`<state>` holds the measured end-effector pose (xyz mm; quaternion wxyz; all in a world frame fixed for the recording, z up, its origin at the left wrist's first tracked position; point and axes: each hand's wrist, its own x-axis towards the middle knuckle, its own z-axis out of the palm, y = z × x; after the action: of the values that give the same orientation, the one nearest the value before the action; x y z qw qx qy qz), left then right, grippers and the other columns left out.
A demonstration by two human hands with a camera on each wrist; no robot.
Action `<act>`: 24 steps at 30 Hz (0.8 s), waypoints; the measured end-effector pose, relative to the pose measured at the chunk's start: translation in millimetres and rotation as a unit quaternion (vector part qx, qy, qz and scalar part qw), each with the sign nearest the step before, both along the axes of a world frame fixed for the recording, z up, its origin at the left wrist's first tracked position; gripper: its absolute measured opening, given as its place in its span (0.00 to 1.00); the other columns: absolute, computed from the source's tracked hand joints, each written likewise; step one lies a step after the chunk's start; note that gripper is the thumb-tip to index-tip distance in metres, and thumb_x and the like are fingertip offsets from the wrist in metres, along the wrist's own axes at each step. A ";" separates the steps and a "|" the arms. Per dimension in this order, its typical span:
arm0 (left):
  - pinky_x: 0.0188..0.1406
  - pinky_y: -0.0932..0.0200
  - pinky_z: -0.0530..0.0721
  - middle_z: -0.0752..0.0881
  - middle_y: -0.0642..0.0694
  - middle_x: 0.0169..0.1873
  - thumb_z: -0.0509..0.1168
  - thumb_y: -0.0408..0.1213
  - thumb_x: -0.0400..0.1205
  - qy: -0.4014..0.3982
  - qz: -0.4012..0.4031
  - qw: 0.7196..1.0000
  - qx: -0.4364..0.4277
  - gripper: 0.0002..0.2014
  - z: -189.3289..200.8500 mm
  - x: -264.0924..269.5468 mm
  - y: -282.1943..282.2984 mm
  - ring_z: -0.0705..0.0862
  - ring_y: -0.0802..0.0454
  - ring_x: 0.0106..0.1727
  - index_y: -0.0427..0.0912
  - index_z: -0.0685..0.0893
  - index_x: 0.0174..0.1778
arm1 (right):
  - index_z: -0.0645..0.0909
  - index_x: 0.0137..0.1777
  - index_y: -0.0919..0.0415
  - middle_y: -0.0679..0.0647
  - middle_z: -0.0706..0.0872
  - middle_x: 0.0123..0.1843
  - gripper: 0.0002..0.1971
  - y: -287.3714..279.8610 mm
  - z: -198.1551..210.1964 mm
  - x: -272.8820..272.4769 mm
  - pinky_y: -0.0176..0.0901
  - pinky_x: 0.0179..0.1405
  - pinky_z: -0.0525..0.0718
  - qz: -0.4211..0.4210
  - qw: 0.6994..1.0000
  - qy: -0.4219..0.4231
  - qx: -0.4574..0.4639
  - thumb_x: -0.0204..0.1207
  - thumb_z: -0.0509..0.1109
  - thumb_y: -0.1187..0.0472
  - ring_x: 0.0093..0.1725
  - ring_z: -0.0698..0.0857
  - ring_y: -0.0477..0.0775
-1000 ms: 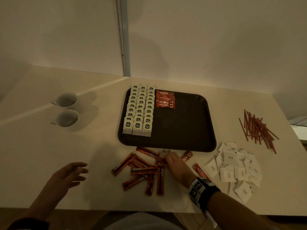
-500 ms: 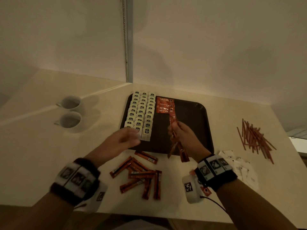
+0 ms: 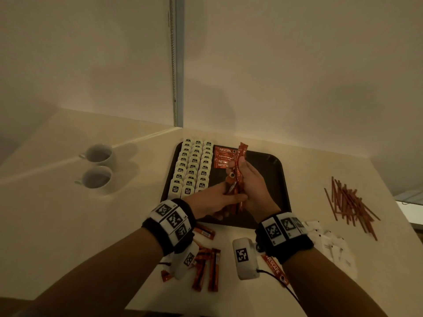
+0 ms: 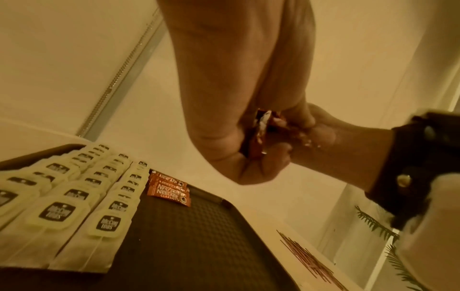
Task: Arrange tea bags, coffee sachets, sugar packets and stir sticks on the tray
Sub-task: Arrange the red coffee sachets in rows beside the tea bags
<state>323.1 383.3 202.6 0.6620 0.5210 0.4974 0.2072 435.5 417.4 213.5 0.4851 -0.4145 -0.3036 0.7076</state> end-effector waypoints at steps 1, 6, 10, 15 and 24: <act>0.35 0.60 0.81 0.83 0.46 0.41 0.63 0.45 0.84 -0.016 0.004 1.000 -0.015 0.06 -0.4 -0.8 0.2 0.80 0.54 0.35 0.50 0.77 0.54 | 0.79 0.48 0.61 0.53 0.81 0.37 0.12 0.7 -0.8 0.2 0.33 0.31 0.81 0.005 1.000 0.015 -0.003 0.83 0.59 0.55 0.32 0.79 0.45; 0.68 0.46 0.79 0.88 0.44 0.45 0.59 0.34 0.86 -0.052 -0.023 0.997 -0.055 0.06 -4.8 -9.8 4.3 0.87 0.49 0.50 0.41 0.81 0.53 | 0.78 0.50 0.63 0.54 0.81 0.37 0.12 4.7 -0.7 -1.7 0.37 0.31 0.82 0.007 0.999 0.036 -0.024 0.84 0.58 0.56 0.31 0.81 0.46; 0.50 0.57 0.85 0.84 0.42 0.44 0.57 0.24 0.84 -0.106 0.032 0.989 -0.099 0.08 -13.5 -24.3 5.8 0.85 0.49 0.44 0.38 0.80 0.49 | 0.77 0.51 0.63 0.53 0.80 0.36 0.11 19.1 0.0 1.4 0.41 0.36 0.80 -0.021 0.995 0.089 -0.041 0.83 0.59 0.56 0.31 0.78 0.47; 0.36 0.59 0.83 0.79 0.48 0.33 0.64 0.37 0.83 -0.227 0.220 0.942 -0.114 0.03 -19.1 -43.7 18.2 0.78 0.55 0.31 0.42 0.77 0.48 | 0.76 0.56 0.63 0.53 0.79 0.36 0.12 28.8 6.4 2.6 0.34 0.26 0.75 0.060 0.998 0.000 -0.010 0.85 0.56 0.55 0.30 0.76 0.45; 0.39 0.62 0.83 0.88 0.47 0.40 0.68 0.46 0.77 -0.245 0.242 0.939 -0.009 0.21 -16.6 -42.9 48.7 0.85 0.57 0.35 0.40 0.83 0.64 | 0.70 0.61 0.60 0.52 0.82 0.34 0.10 30.6 6.5 -19.7 0.31 0.19 0.70 0.169 0.985 -0.005 -0.032 0.82 0.60 0.60 0.25 0.75 0.44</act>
<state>280.2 432.0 186.1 0.6977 0.3120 0.4329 0.4780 415.8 447.9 220.0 0.3435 -0.3761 -0.3490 0.7866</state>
